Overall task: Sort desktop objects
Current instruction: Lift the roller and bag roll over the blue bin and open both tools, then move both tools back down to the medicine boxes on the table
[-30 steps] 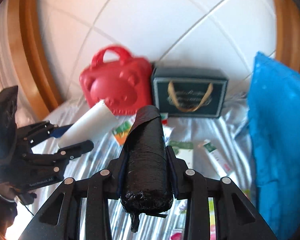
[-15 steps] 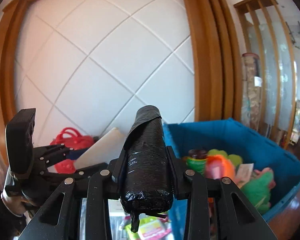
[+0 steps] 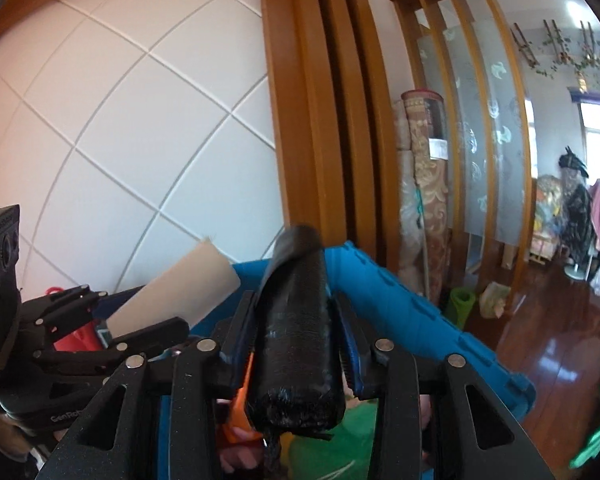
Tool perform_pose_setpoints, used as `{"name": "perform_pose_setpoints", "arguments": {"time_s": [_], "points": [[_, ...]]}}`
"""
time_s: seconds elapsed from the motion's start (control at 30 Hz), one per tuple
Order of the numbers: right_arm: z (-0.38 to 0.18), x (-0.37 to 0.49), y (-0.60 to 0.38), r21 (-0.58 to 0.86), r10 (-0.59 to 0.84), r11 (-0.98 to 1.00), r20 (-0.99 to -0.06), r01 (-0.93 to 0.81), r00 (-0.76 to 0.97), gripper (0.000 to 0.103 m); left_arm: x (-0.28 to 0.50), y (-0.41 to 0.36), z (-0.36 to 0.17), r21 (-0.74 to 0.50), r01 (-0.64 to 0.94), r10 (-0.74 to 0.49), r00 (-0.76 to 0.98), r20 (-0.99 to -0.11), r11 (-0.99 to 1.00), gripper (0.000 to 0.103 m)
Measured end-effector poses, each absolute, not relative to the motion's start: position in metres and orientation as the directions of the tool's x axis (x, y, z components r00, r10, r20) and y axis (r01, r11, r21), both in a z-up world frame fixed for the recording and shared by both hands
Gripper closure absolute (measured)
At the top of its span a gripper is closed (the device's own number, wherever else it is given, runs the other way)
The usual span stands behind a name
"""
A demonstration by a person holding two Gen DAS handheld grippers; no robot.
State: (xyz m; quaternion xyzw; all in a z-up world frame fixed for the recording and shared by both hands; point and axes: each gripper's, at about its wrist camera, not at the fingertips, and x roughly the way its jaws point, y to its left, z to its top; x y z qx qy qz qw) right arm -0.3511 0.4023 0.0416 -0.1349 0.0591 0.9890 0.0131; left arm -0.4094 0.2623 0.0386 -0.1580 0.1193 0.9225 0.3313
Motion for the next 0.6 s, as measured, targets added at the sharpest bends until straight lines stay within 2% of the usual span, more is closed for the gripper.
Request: {"name": "perform_pose_setpoints", "arguments": {"time_s": [0.03,0.07,0.1,0.17,0.3,0.37,0.6], "points": [[0.043,-0.347,0.413,0.133,0.000,-0.990,-0.261,-0.036,-0.965,0.044,-0.413,0.269,0.042,0.127,-0.619,0.542,-0.754,-0.371,-0.775,0.051],[0.044,-0.345,0.420,0.138,0.005,-0.990,-0.252,-0.041,-0.968,0.037,-0.415,0.273,0.045,0.135,-0.597,0.522,-0.772,-0.363,-0.790,0.044],[0.044,-0.342,0.424,0.135,0.016,-0.990,-0.237,-0.049,-0.971,0.036,-0.415,0.274,0.048,0.137,-0.575,0.504,-0.790,-0.349,-0.807,0.034],[0.044,-0.334,0.432,0.142,0.012,-0.989,-0.216,-0.043,-0.976,0.034,-0.412,0.271,0.052,0.125,-0.540,0.481,-0.815,-0.322,-0.832,0.022],[0.042,-0.326,0.447,0.176,-0.022,-0.984,-0.193,-0.012,-0.981,0.028,-0.405,0.266,0.056,0.122,-0.508,0.455,-0.836,-0.305,-0.852,0.022],[0.041,-0.324,0.450,0.190,-0.049,-0.982,-0.184,0.014,-0.982,0.022,-0.399,0.260,0.056,0.132,-0.483,0.430,-0.852,-0.298,-0.866,0.022],[0.035,-0.329,0.442,0.214,-0.144,-0.971,-0.179,0.104,-0.973,0.019,-0.389,0.224,0.045,0.098,-0.396,0.351,-0.885,-0.306,-0.913,0.022]]}}
